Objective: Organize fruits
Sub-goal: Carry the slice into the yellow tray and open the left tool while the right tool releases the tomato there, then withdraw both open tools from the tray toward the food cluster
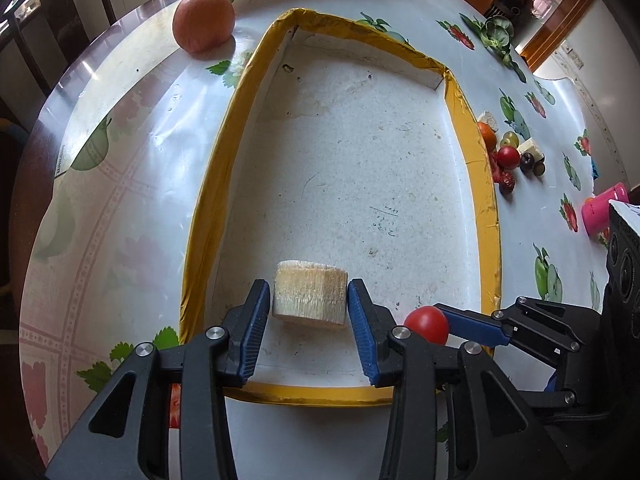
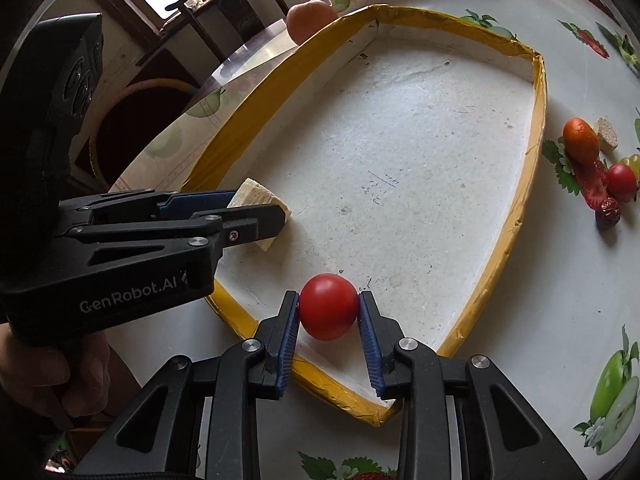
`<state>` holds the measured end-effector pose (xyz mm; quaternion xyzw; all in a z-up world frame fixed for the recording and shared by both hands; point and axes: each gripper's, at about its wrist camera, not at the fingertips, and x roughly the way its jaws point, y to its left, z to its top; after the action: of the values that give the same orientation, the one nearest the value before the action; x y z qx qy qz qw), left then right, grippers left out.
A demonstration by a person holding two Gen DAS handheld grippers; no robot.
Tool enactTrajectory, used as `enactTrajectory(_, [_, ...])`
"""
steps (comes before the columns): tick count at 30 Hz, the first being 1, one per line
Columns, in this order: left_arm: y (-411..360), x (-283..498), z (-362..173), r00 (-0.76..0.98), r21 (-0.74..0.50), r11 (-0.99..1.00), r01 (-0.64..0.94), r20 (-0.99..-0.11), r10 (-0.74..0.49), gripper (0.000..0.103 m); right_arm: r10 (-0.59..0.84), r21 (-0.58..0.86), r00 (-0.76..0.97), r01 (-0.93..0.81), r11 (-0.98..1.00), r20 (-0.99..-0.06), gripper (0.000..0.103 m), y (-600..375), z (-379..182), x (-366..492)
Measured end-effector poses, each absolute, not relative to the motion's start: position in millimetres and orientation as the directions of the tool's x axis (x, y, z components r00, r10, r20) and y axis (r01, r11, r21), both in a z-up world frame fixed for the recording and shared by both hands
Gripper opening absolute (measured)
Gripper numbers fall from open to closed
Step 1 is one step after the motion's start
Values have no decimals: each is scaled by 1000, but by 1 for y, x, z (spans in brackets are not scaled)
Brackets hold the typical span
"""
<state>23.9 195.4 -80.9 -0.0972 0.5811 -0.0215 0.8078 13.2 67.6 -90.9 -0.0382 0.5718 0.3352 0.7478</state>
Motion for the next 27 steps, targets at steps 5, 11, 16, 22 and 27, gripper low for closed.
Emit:
enactTrajectory(5, [188,24,-69,350,-156,986,-57,-928,-127,54,460,311,156,-547,777,-874,51,60,-76,13])
enactTrajectory(11, [182,25,-54,374,-162,986,-48,-918,-133,54,497,318,219,-543,777,-840,55,37,-46,7])
enactTrajectory(16, [164,25,-40,393,-182,983,-15,-905,-162,54,502,315,307,-495,810,-808,55,-3,-27,4])
enactTrajectory(22, [124,32,-28,401,-204,977,60,-892,-211,54,448,333,361,-338,880,-818,55,-67,-33,13])
enactTrajectory(27, [92,37,-25,389,-223,968,113,-887,-249,54,401,321,403,-252,913,-823,55,-110,-33,16])
